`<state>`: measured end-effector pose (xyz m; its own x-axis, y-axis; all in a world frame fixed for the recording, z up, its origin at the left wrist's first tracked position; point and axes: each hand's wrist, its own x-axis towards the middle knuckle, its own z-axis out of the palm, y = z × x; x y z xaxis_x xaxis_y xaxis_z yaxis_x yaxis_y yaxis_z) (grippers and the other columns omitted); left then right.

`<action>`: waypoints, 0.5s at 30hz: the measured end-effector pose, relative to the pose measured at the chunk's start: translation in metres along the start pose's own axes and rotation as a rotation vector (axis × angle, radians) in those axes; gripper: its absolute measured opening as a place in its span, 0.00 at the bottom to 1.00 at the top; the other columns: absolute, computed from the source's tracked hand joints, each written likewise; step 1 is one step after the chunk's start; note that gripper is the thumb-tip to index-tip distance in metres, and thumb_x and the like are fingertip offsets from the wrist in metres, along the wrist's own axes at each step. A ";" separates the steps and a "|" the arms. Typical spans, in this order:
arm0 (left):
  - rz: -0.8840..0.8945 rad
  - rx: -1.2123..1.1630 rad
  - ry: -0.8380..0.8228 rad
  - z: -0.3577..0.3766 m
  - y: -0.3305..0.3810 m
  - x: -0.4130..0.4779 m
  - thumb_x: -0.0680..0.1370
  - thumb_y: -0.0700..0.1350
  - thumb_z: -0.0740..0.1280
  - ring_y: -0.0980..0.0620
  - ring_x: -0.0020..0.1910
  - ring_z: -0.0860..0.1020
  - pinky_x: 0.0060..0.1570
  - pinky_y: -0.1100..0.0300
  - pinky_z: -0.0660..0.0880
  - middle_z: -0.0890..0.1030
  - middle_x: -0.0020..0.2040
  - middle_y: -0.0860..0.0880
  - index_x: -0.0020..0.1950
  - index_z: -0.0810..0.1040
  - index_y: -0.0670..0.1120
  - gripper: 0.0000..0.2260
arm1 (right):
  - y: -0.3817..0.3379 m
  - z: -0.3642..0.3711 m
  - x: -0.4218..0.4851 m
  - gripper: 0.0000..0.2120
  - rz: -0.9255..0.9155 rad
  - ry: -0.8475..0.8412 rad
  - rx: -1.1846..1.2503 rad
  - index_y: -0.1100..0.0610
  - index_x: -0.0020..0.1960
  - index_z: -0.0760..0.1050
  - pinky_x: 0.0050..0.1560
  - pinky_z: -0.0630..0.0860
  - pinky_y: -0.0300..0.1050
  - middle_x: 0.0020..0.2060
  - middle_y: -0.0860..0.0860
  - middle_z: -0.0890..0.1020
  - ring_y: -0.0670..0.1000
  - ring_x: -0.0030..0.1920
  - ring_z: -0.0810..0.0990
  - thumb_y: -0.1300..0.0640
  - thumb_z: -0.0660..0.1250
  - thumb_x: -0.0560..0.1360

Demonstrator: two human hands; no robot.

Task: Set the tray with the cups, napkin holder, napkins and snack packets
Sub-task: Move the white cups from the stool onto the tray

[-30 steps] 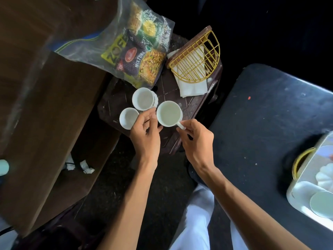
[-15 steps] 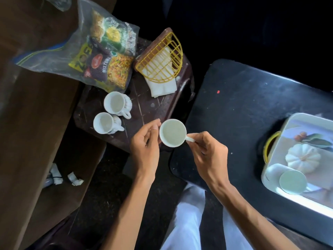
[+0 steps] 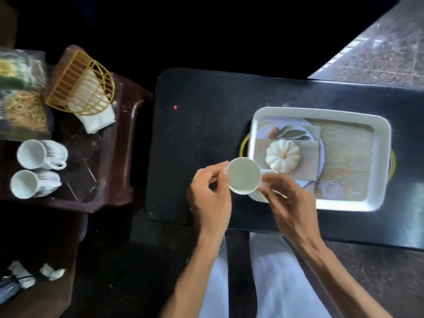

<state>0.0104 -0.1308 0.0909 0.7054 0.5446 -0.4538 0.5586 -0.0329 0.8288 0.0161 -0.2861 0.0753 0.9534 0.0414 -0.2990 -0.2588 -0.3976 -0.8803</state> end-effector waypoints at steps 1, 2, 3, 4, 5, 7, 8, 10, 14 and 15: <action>0.011 0.004 -0.035 0.015 0.003 -0.006 0.81 0.41 0.68 0.65 0.48 0.83 0.47 0.71 0.77 0.86 0.50 0.53 0.51 0.86 0.51 0.08 | 0.006 -0.017 0.001 0.08 0.001 0.037 -0.032 0.48 0.50 0.81 0.45 0.79 0.31 0.43 0.38 0.85 0.38 0.46 0.84 0.58 0.74 0.74; 0.022 0.014 -0.065 0.030 0.006 -0.012 0.81 0.41 0.68 0.64 0.48 0.83 0.46 0.71 0.78 0.85 0.50 0.52 0.51 0.86 0.51 0.08 | 0.011 -0.033 0.002 0.07 0.002 0.067 -0.061 0.51 0.51 0.82 0.45 0.79 0.31 0.42 0.38 0.85 0.38 0.45 0.84 0.58 0.74 0.74; 0.031 0.026 -0.088 0.045 0.008 -0.017 0.81 0.41 0.68 0.63 0.47 0.83 0.45 0.72 0.77 0.85 0.50 0.52 0.51 0.86 0.50 0.07 | 0.016 -0.048 0.003 0.07 0.004 0.093 -0.076 0.52 0.51 0.82 0.46 0.79 0.31 0.42 0.38 0.85 0.38 0.44 0.84 0.58 0.74 0.74; 0.035 0.038 -0.103 0.059 0.009 -0.022 0.81 0.41 0.68 0.62 0.47 0.82 0.44 0.73 0.76 0.85 0.50 0.51 0.52 0.86 0.48 0.07 | 0.021 -0.062 0.004 0.06 0.008 0.113 -0.076 0.52 0.51 0.82 0.46 0.78 0.30 0.41 0.38 0.85 0.37 0.44 0.84 0.57 0.74 0.74; 0.033 0.049 -0.115 0.073 0.010 -0.026 0.81 0.41 0.68 0.61 0.47 0.82 0.43 0.74 0.75 0.85 0.51 0.51 0.52 0.86 0.47 0.07 | 0.026 -0.074 0.006 0.06 0.021 0.128 -0.070 0.50 0.50 0.82 0.46 0.76 0.27 0.40 0.36 0.85 0.35 0.45 0.83 0.56 0.74 0.74; 0.036 0.077 -0.134 0.097 0.011 -0.034 0.80 0.41 0.68 0.62 0.47 0.82 0.44 0.76 0.74 0.86 0.51 0.52 0.52 0.86 0.47 0.07 | 0.037 -0.097 0.008 0.06 0.056 0.136 -0.064 0.49 0.50 0.82 0.48 0.74 0.24 0.40 0.34 0.84 0.32 0.46 0.82 0.55 0.73 0.74; 0.040 0.093 -0.145 0.108 0.011 -0.037 0.80 0.41 0.68 0.62 0.46 0.82 0.44 0.76 0.73 0.86 0.50 0.51 0.52 0.86 0.47 0.07 | 0.045 -0.106 0.010 0.06 0.066 0.136 -0.064 0.50 0.50 0.82 0.49 0.74 0.24 0.41 0.35 0.84 0.32 0.46 0.82 0.55 0.73 0.74; 0.034 0.125 -0.169 0.127 0.009 -0.044 0.80 0.40 0.68 0.60 0.47 0.82 0.46 0.74 0.75 0.86 0.51 0.50 0.52 0.86 0.47 0.07 | 0.061 -0.122 0.012 0.05 0.075 0.141 -0.072 0.52 0.50 0.82 0.49 0.74 0.24 0.44 0.39 0.85 0.31 0.46 0.82 0.58 0.73 0.74; 0.039 0.243 -0.220 0.149 0.003 -0.049 0.80 0.40 0.68 0.56 0.48 0.82 0.43 0.79 0.72 0.87 0.50 0.50 0.52 0.86 0.45 0.06 | 0.092 -0.139 0.018 0.06 0.076 0.129 -0.096 0.57 0.50 0.83 0.48 0.75 0.25 0.43 0.44 0.85 0.33 0.45 0.82 0.63 0.74 0.74; 0.041 0.276 -0.238 0.151 0.002 -0.048 0.80 0.39 0.68 0.57 0.47 0.81 0.42 0.80 0.71 0.87 0.49 0.50 0.52 0.86 0.44 0.06 | 0.098 -0.141 0.020 0.06 0.076 0.122 -0.086 0.58 0.50 0.83 0.49 0.75 0.25 0.43 0.45 0.85 0.33 0.45 0.82 0.64 0.74 0.73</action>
<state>0.0439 -0.2840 0.0650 0.7935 0.3289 -0.5120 0.6012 -0.2934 0.7433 0.0314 -0.4538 0.0355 0.9445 -0.1015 -0.3123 -0.3220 -0.4728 -0.8202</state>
